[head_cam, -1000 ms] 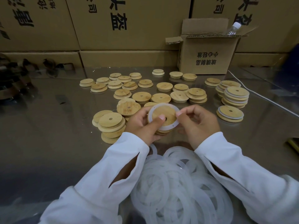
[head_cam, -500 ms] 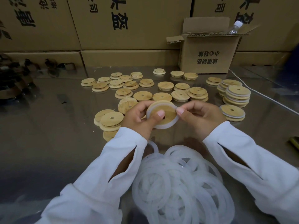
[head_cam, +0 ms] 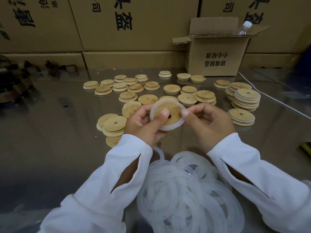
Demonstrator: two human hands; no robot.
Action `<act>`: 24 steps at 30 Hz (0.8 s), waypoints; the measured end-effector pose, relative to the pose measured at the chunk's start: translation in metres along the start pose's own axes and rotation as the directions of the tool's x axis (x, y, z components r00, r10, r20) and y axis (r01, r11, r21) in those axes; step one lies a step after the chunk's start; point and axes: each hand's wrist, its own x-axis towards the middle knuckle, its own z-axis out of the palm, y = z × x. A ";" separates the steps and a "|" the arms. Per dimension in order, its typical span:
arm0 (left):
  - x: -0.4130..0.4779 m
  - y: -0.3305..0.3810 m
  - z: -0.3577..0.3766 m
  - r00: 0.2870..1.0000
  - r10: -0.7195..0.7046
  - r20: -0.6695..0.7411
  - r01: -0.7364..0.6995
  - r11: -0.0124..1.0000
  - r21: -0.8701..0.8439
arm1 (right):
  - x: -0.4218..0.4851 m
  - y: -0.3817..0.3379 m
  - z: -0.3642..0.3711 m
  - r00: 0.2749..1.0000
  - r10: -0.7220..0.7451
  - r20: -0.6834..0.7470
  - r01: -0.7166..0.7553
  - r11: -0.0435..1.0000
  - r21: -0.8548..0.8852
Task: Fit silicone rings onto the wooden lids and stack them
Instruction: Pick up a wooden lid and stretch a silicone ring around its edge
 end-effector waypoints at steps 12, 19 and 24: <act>0.000 -0.005 -0.004 1.000 -0.024 0.019 0.018 0.973 0.230 | -0.003 0.005 -0.001 0.997 -0.072 -0.038 0.060 0.964 -0.257; -0.001 -0.004 -0.007 0.993 0.081 0.088 -0.112 0.887 0.448 | 0.003 0.007 -0.006 0.997 -0.066 0.033 0.073 0.943 -0.323; -0.002 -0.001 -0.006 0.983 0.150 0.106 -0.180 0.894 0.409 | 0.009 0.002 -0.011 0.993 -0.080 0.086 0.104 0.942 -0.320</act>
